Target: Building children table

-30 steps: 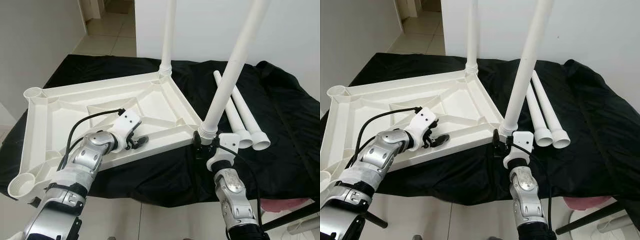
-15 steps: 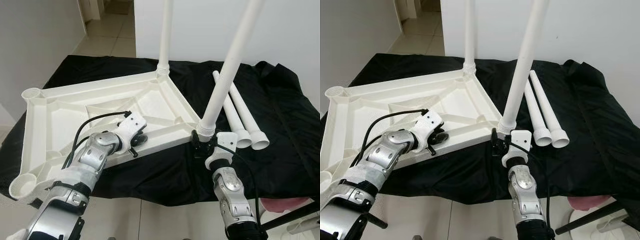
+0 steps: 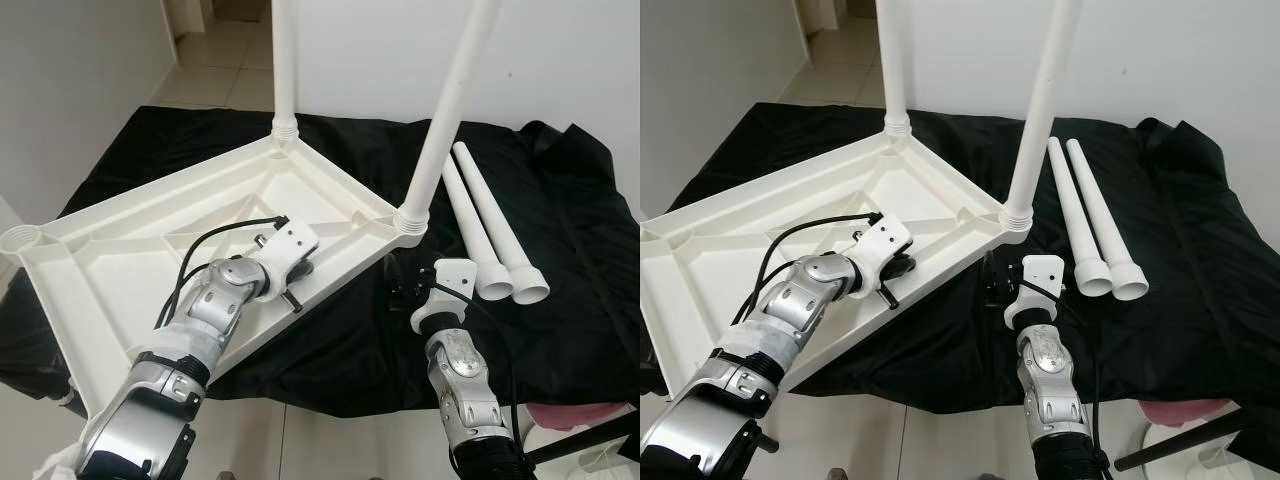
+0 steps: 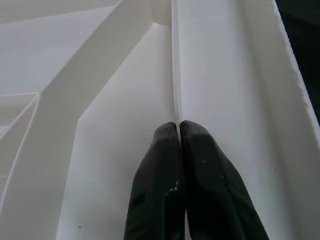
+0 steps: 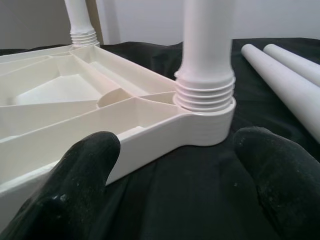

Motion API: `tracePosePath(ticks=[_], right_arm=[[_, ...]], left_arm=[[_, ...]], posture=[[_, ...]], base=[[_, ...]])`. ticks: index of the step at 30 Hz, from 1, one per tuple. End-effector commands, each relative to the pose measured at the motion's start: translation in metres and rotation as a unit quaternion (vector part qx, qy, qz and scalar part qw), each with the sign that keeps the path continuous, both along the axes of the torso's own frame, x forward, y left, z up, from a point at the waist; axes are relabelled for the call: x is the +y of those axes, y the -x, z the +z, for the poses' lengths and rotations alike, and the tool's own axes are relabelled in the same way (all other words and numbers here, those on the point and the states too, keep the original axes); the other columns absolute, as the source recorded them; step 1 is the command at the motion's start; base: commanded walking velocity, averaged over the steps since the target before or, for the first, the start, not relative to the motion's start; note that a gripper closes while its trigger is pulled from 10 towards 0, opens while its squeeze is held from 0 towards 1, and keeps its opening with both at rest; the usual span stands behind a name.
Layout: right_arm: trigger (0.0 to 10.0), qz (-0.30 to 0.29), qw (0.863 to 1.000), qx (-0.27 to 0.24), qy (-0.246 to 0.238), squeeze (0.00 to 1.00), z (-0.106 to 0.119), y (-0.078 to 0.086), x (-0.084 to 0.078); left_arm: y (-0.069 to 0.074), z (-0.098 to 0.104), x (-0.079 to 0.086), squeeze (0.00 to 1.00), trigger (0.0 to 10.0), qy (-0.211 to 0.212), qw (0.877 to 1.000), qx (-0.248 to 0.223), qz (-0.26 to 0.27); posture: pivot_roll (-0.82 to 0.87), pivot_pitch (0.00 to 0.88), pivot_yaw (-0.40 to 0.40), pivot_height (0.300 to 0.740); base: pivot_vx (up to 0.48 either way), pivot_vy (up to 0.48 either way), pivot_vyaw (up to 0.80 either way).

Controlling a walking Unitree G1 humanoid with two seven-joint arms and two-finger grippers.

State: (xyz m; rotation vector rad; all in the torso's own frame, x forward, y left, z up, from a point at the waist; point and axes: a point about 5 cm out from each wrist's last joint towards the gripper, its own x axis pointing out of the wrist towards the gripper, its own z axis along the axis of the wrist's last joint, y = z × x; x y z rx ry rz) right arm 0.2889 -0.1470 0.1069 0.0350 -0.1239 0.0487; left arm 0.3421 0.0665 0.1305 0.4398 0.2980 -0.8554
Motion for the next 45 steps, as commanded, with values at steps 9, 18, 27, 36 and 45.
tracePosePath(ticks=[9, 18, 27, 36, 45], right_arm=[[10.0, -0.006, 1.000, -0.001, -0.001, 0.00, -0.002, 0.000, 0.001], [10.0, -0.010, 1.000, -0.002, -0.005, 0.00, -0.002, -0.001, 0.001], [10.0, -0.017, 1.000, -0.002, -0.006, 0.00, -0.002, -0.003, -0.001], [10.0, -0.024, 1.000, 0.016, 0.008, 0.00, -0.006, -0.005, -0.003], [10.0, -0.015, 1.000, 0.019, 0.012, 0.00, -0.006, -0.008, -0.003]], left_arm=[[0.005, 0.013, -0.023, 1.00, 10.0, 0.064, 0.997, -0.038, -0.003], [0.000, 0.044, -0.011, 0.00, 10.0, 0.125, 0.989, -0.083, -0.015], [-0.001, 0.062, 0.021, 0.00, 10.0, 0.142, 0.985, -0.100, -0.011], [0.004, 0.053, 0.100, 0.00, 10.0, 0.066, 0.990, -0.106, 0.060], [0.017, 0.048, 0.167, 0.00, 10.0, -0.008, 0.988, -0.086, 0.129]], posture=[[-0.03, 0.000, -0.002, 0.740], [-0.02, 0.000, 0.004, 0.740], [-0.02, 0.000, 0.004, 0.740], [0.01, 0.000, -0.024, 0.740], [0.02, 0.000, -0.036, 0.740]], base=[[0.000, 0.000, 0.00], [0.000, 0.000, 0.00], [0.000, 0.000, 0.00], [0.000, 0.000, 0.00], [0.000, 0.000, 0.00]])
